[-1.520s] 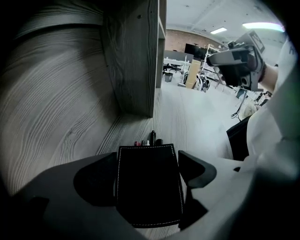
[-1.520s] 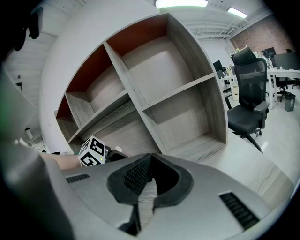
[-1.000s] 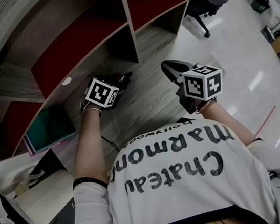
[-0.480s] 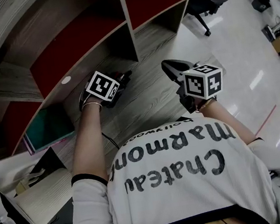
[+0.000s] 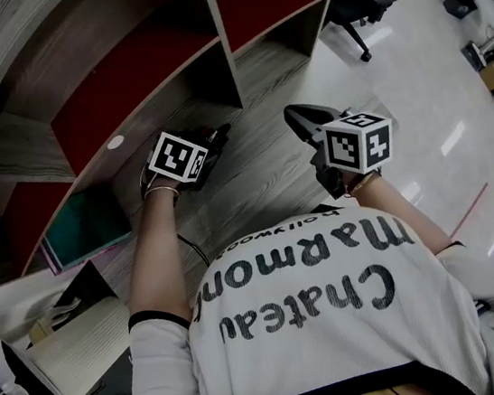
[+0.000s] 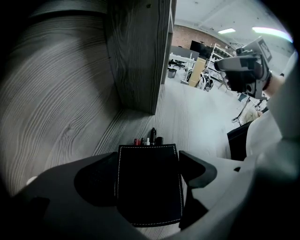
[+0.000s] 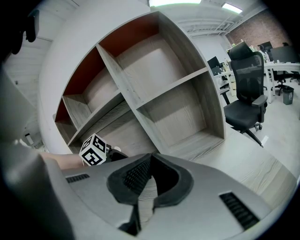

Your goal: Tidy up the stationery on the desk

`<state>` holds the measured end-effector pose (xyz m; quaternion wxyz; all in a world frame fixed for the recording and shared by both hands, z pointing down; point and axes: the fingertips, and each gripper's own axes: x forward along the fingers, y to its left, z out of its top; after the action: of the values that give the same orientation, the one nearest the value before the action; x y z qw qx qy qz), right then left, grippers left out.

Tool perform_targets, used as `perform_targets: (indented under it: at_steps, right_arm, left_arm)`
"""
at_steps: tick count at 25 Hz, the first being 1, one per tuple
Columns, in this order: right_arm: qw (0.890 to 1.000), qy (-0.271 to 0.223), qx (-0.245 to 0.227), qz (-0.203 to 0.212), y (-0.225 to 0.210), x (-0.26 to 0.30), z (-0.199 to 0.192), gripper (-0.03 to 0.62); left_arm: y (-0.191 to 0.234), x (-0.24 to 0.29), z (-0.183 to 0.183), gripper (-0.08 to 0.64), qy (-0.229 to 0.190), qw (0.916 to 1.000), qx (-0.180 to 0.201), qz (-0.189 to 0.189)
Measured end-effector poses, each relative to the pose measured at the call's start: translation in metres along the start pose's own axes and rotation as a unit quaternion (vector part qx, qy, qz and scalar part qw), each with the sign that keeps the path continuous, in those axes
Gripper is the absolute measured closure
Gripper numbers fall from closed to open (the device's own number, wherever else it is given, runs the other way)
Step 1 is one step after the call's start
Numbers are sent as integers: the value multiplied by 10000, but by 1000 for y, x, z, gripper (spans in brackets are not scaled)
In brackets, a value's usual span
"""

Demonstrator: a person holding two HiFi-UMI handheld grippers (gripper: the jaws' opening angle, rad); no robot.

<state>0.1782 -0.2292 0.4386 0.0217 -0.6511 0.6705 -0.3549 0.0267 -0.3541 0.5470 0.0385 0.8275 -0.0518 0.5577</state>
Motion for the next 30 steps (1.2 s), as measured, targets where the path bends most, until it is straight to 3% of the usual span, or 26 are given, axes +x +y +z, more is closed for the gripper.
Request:
perform_targets:
  at_steps: [10,19,24,30]
  right_arm:
    - [10000,37,5,21,2,-1,0,575]
    - [9999,74,108,81,5,0,-4,575]
    - [9998,120,74,122,10,3,-5,575]
    - [9997,173,0,149,17,4,-7,575]
  left_arm:
    - [5,-12,1,169,-408,9982,-441,9]
    - [11,-35,-1,169,-1361,9856,-984,203]
    - [14,-40,-7,169,-1884,9762,-943,521]
    - [8,-46,-10,169,-2215,9685,-895,702]
